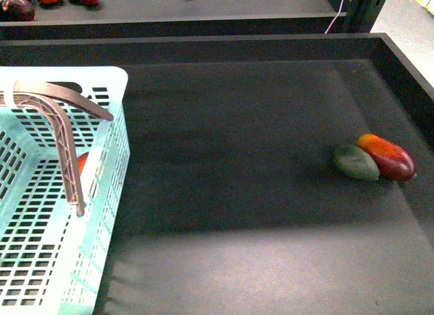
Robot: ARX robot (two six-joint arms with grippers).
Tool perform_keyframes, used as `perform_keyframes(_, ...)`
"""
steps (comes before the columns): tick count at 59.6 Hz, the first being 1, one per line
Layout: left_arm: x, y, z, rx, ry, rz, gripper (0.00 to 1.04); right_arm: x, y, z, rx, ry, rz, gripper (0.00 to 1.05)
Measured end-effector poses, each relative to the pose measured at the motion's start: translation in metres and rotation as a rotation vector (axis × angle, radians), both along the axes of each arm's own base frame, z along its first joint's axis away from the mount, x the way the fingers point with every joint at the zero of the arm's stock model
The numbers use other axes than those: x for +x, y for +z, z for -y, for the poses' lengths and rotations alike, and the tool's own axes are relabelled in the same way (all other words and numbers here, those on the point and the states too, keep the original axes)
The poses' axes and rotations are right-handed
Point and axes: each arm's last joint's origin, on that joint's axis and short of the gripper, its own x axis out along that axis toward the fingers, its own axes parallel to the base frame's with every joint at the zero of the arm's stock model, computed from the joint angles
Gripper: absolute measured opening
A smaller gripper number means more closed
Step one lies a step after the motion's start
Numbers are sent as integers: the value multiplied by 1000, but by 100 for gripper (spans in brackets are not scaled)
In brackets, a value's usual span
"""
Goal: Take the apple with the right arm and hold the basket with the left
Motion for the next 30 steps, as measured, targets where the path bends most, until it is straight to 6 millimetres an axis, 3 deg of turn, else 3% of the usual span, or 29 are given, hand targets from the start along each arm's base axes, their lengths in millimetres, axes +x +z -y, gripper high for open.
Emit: perform_keyframes(30,-13,0,0,0,0,4,3,0,0,0,0,0,0,96)
